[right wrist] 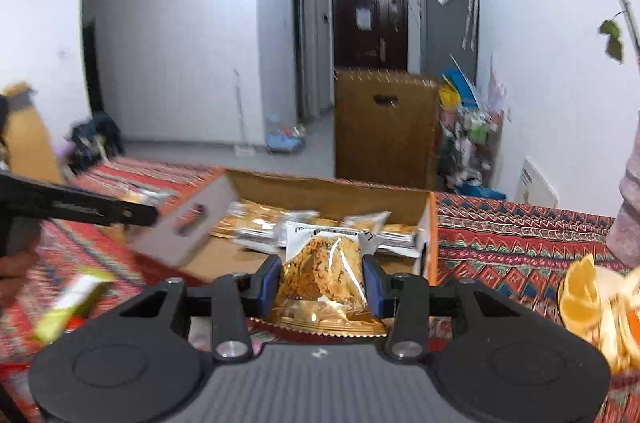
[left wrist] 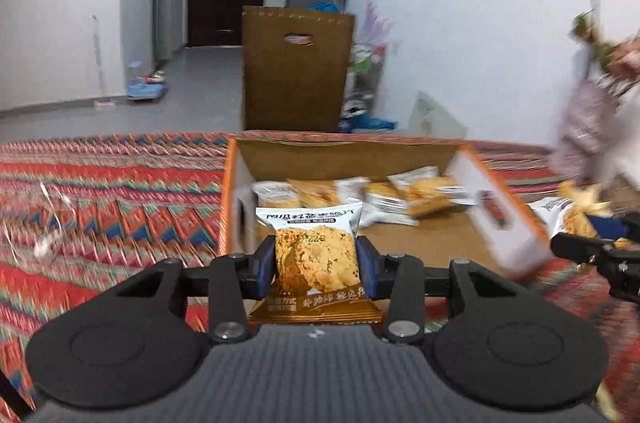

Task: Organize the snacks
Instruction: 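Carry both packets into the orange box and open both tools, then withdraw both tools from the box back toward the snack pile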

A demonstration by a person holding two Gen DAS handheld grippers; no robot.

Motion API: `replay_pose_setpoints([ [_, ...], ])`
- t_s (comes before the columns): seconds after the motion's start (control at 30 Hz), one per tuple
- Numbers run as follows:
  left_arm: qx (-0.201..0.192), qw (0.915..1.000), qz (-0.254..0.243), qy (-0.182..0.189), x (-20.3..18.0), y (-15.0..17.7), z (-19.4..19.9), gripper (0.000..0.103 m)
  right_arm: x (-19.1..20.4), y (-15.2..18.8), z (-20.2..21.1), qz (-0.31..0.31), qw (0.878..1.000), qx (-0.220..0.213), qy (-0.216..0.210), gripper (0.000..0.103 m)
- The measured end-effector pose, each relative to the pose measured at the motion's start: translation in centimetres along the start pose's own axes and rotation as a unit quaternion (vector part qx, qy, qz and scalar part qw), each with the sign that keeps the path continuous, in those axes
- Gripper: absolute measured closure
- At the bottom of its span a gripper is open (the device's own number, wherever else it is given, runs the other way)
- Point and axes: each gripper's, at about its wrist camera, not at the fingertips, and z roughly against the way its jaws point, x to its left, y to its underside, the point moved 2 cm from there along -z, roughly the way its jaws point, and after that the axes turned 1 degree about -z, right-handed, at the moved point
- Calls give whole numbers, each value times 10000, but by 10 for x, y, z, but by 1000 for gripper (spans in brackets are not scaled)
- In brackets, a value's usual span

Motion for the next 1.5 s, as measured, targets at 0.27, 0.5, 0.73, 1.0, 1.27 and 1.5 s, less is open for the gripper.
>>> replay_pose_setpoints([
  [0.27, 608, 9968, -305, -410, 9, -6, -86, 60, -23, -12, -126, 389, 9902, 1080, 795, 60],
  [0.5, 572, 9965, -523, -308, 2, -2, -93, 49, -14, -1, -157, 973, 9804, 1269, 1150, 49],
  [0.73, 364, 9980, -409, -305, 10, -10, -48, 38, -20, -15, -119, 726, 9877, 986, 971, 47],
  [1.0, -272, 9992, -296, -63, 6, -4, 75, 21, -13, -23, -9, 519, 9957, 462, 607, 36],
  [1.27, -796, 9961, -312, 233, -14, 63, 197, 12, 19, 30, 109, 446, 9988, 112, 164, 25],
  [1.5, -831, 9965, -84, 60, -36, 155, 249, 10, 50, 101, 183, 187, 9998, -105, -35, 20],
])
